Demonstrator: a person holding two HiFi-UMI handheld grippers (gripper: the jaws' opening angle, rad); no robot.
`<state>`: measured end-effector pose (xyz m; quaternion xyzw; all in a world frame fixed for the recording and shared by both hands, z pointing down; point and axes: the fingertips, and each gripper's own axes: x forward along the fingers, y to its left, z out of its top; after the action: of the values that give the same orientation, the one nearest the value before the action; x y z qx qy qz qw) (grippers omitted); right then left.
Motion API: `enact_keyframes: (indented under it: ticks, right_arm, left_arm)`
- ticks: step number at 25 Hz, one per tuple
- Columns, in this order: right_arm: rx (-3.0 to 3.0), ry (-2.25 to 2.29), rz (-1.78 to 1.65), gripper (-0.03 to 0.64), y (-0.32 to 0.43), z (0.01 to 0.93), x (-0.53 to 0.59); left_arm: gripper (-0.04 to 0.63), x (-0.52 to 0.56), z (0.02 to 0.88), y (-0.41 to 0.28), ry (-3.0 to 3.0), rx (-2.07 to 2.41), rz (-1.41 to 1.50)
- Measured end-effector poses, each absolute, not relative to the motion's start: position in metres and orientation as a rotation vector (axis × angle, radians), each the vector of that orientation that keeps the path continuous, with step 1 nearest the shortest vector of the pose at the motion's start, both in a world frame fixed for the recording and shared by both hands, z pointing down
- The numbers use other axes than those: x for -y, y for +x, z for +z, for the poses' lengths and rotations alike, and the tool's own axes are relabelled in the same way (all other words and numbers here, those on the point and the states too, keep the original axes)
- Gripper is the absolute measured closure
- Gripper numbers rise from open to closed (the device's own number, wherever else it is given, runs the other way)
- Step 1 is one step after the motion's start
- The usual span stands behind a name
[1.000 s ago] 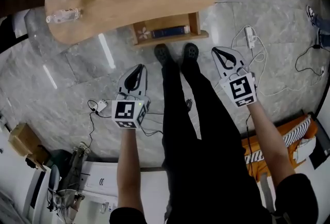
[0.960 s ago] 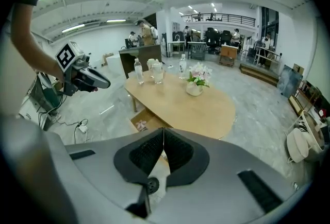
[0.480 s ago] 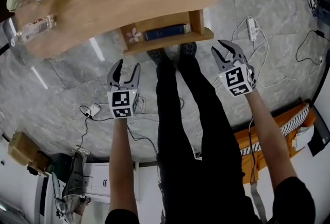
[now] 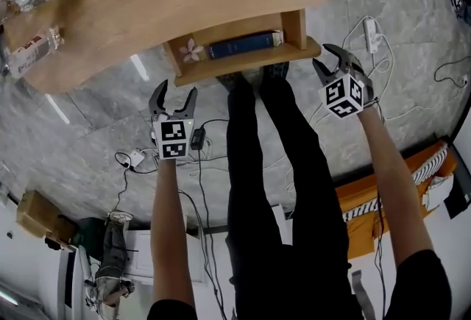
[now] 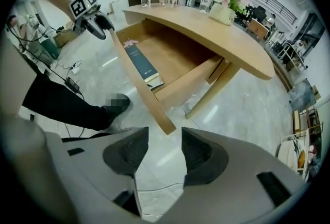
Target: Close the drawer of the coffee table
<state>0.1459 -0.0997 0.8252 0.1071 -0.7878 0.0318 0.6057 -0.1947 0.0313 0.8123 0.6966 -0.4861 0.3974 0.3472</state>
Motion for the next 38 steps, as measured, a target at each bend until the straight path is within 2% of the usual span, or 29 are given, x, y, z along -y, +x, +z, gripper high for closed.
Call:
enact_keyframes:
  ticks: [14,21,38]
  right_arm:
    - [1.818,0.275,0.095,0.461,0.129,0.871,0.115]
    - [1.805,0.285,0.13,0.472,0.127,0.873,0.113]
    - [1.834,0.348,0.182,0.471,0.129,0.845,0.126]
  left_arm:
    - [0.29,-0.023,0.863,-0.189,1.821,1.25,1.081]
    - [0.376,-0.01,0.86,-0.193,1.797,1.355,1.05]
    - [0.379,0.0,0.831,-0.19,1.761,1.382,0.993]
